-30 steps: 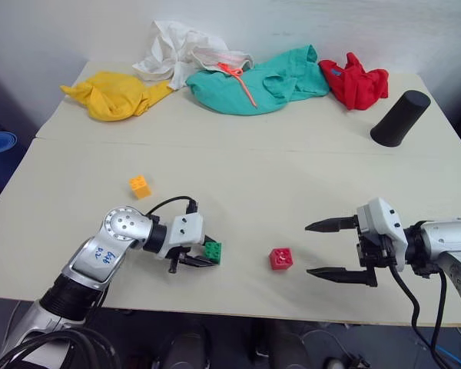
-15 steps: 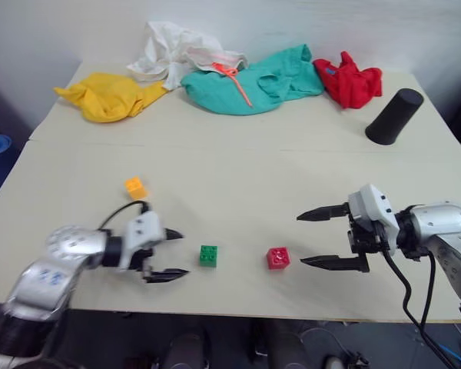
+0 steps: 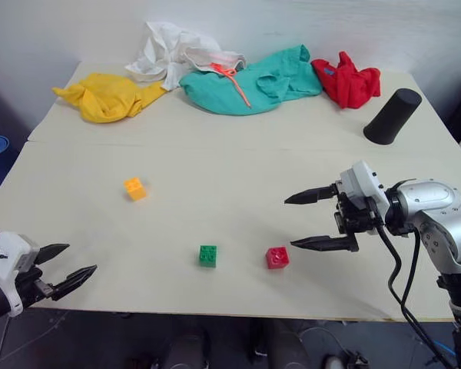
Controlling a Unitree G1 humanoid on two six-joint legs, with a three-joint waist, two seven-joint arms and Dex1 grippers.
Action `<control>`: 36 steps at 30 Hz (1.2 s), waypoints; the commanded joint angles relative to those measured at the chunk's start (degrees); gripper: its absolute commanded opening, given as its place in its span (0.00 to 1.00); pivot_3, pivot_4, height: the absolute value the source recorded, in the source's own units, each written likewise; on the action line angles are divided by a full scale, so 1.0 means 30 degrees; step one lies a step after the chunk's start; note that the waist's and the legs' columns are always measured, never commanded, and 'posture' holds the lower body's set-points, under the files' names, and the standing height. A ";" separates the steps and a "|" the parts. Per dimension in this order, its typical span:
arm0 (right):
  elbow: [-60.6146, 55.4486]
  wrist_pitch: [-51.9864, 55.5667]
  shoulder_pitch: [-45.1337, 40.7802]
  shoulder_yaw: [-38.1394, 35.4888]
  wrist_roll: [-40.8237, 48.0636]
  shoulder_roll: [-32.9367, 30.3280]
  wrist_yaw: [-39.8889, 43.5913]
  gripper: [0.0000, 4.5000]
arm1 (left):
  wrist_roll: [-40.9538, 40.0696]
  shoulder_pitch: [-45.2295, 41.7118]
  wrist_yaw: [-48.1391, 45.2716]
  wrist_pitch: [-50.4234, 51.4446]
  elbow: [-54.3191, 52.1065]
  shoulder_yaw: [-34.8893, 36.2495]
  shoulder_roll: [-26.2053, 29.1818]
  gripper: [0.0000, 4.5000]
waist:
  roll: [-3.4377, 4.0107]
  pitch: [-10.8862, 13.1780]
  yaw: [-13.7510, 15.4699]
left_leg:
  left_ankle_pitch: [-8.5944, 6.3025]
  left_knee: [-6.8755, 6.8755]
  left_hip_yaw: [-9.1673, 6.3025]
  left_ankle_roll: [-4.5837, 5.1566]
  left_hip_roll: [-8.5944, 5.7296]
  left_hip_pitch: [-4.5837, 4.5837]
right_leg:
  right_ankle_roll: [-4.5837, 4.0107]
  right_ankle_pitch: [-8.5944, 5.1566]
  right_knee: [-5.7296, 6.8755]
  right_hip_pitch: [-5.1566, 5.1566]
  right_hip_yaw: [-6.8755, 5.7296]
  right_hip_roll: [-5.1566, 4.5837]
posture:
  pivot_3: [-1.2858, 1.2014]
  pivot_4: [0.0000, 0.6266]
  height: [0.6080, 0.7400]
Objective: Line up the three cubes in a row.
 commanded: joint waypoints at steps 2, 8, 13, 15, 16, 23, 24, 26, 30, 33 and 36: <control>-0.0149 0.0345 -0.0522 -0.0358 0.0527 0.0044 0.0221 1.00 | 0.0617 -0.3409 -0.0526 -0.1609 0.3038 -0.1699 0.2597 1.00 | -0.0001 -0.0001 0.0140 | -0.0004 0.0000 -0.0013 -0.0003 -0.0006 -0.0008 | -0.0008 0.0004 -0.0002 -0.0005 -0.0008 -0.0008 | 0.52 0.24 1.00; -0.2257 0.1390 0.0718 -0.1227 0.1462 -0.0188 -0.0787 1.00 | 0.3146 -1.3680 -0.3485 -0.4950 1.2196 -0.8471 0.5048 1.00 | -0.0026 -0.0026 0.0236 | 0.0013 0.0004 0.0023 -0.0004 -0.0010 -0.0116 | -0.0027 0.0030 0.0058 -0.0087 -0.0059 0.0009 | 0.52 0.24 1.00; -0.3567 0.1893 0.1786 -0.1955 0.1888 -0.0342 -0.1735 1.00 | 0.5088 -1.9580 -0.4468 -0.7176 1.7625 -1.1960 0.3703 1.00 | -0.0058 -0.0032 0.0058 | -0.0006 0.0023 0.0229 0.0048 -0.0035 -0.0188 | 0.0008 0.0049 0.0074 -0.0213 -0.0357 0.0023 | 0.52 0.24 1.00; -0.3858 0.1930 0.1987 -0.2132 0.1924 -0.0373 -0.2089 1.00 | 0.5651 -2.1241 -0.4824 -0.7733 1.9256 -1.2887 0.2995 1.00 | -0.0082 -0.0030 0.0013 | 0.0003 0.0074 0.0309 0.0069 -0.0051 -0.0222 | 0.0024 0.0058 0.0113 -0.0234 -0.0458 0.0042 | 0.52 0.24 1.00; -0.3982 0.1940 0.2068 -0.2219 0.1927 -0.0365 -0.2282 1.00 | 0.5959 -2.1905 -0.4972 -0.8094 2.0020 -1.3308 0.2643 1.00 | -0.0087 -0.0030 -0.0013 | -0.0001 0.0103 0.0345 0.0082 -0.0055 -0.0216 | 0.0028 0.0060 0.0151 -0.0236 -0.0464 0.0024 | 0.52 0.24 1.00; -0.4612 0.1863 0.2513 -0.2603 0.1894 -0.0317 -0.3141 1.00 | 0.7751 -2.4544 -0.4787 -0.9966 2.4049 -1.5058 0.1047 1.00 | -0.0109 -0.0036 -0.0028 | -0.0015 0.0203 0.0392 0.0098 -0.0029 -0.0206 | 0.0039 0.0067 0.0236 -0.0248 -0.0416 -0.0004 | 0.52 0.24 1.00; -0.4700 0.1872 0.2584 -0.2663 0.1928 -0.0328 -0.3217 1.00 | 0.7980 -2.4719 -0.4598 -1.0213 2.4456 -1.5192 0.0976 0.96 | -0.0110 -0.0035 -0.0030 | -0.0017 0.0204 0.0388 0.0100 -0.0028 -0.0206 | 0.0039 0.0067 0.0239 -0.0252 -0.0411 -0.0013 | 0.52 0.24 1.00; -0.4829 0.1901 0.2682 -0.2753 0.1971 -0.0333 -0.3347 1.00 | 0.8170 -2.4997 -0.4531 -1.0549 2.5066 -1.5251 0.0879 0.87 | -0.0113 -0.0035 -0.0026 | -0.0017 0.0207 0.0385 0.0101 -0.0030 -0.0209 | 0.0039 0.0067 0.0246 -0.0260 -0.0408 -0.0006 | 0.52 0.24 1.00; -0.4965 0.1931 0.2884 -0.2886 0.2056 -0.0338 -0.3547 1.00 | 0.8081 -2.5097 -0.5597 -1.0631 2.5311 -1.5199 0.1052 0.61 | -0.0113 -0.0034 -0.0008 | -0.0017 0.0222 0.0374 0.0101 -0.0027 -0.0211 | 0.0039 0.0067 0.0262 -0.0270 -0.0400 -0.0012 | 0.52 0.24 1.00; -0.4978 0.1859 0.2936 -0.2834 0.2044 -0.0330 -0.3613 1.00 | 0.8078 -2.5154 -0.5646 -1.0645 2.5392 -1.5057 0.1065 0.41 | -0.0114 -0.0034 0.0001 | -0.0020 0.0228 0.0320 0.0105 -0.0029 -0.0215 | 0.0039 0.0067 0.0262 -0.0269 -0.0399 -0.0015 | 0.52 0.24 1.00; -0.4896 0.1778 0.2835 -0.2679 0.1957 -0.0278 -0.3633 1.00 | 0.8047 -2.5187 -0.5710 -1.0675 2.5444 -1.4951 0.1053 0.34 | -0.0115 -0.0035 0.0004 | -0.0022 0.0234 0.0314 0.0109 -0.0031 -0.0218 | 0.0039 0.0067 0.0266 -0.0269 -0.0402 -0.0017 | 0.52 0.24 1.00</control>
